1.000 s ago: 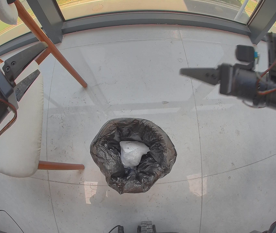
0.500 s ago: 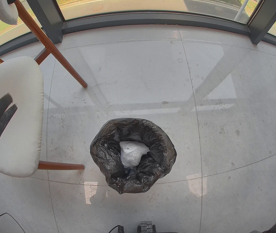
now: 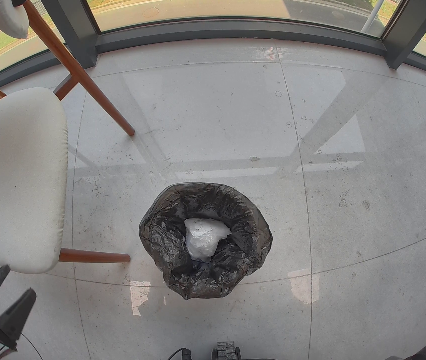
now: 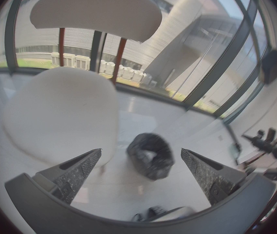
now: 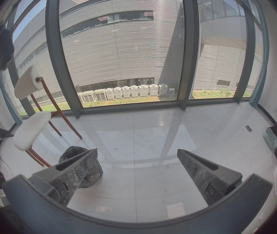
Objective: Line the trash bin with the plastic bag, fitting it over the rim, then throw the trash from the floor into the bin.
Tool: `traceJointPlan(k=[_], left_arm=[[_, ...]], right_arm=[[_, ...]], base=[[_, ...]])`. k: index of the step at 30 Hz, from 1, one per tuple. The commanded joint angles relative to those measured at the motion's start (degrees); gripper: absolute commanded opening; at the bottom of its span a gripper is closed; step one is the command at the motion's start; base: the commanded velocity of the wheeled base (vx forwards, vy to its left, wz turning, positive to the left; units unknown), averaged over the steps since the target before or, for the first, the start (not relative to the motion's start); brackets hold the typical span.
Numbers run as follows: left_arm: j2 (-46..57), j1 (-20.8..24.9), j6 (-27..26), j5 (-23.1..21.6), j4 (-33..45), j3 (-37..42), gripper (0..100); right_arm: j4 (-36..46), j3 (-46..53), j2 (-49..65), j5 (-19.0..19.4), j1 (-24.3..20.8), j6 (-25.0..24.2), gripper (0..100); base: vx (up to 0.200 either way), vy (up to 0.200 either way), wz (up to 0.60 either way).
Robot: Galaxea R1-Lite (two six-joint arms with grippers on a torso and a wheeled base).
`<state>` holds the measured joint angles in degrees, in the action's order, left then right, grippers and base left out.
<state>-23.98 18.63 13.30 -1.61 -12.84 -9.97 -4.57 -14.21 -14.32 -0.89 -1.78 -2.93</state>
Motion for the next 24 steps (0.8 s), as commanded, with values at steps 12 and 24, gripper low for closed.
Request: traceJointPlan(k=[12,24], left_arm=[[24.0,4.3,-11.6,3.8,18.5,6.1,100],[22.0,-2.2,-3.2,15.1,18.1,6.5,100]], right_arm=[[5.6,14.0,13.8,0.5,1.9,2.7,100],[4.6,14.2,13.4,-0.3,2.0,1.8,100]], base=[[0.000,0.000,0.00],[0.000,0.000,0.00]])
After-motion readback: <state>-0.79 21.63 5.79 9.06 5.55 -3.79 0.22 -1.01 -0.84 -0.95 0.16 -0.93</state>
